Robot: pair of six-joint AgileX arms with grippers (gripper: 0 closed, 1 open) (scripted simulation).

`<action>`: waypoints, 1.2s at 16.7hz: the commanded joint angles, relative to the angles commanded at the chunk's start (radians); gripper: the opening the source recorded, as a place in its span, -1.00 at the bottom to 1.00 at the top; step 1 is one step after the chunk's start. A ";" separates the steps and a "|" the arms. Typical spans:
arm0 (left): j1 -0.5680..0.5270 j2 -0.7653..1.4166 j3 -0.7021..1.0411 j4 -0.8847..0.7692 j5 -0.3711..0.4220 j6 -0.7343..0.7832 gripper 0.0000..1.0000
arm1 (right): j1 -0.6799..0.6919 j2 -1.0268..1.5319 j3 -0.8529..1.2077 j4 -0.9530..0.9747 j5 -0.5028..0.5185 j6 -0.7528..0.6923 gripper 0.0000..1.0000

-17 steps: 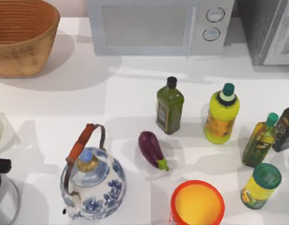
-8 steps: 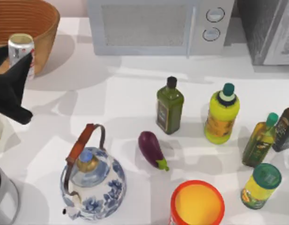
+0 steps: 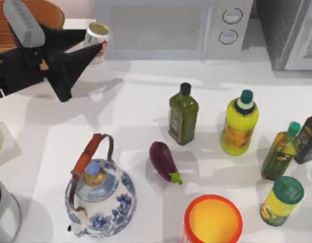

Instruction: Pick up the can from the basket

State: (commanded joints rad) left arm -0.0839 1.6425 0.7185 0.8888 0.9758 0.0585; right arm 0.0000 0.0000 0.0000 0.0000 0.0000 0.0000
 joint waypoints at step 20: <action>-0.062 0.851 0.341 0.461 0.498 0.027 -0.85 | 0.000 0.000 0.000 0.000 0.000 0.000 1.00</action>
State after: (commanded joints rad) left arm -0.1455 2.4939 1.0594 1.3499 1.4735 0.0852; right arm 0.0000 0.0000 0.0000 0.0000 0.0000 0.0000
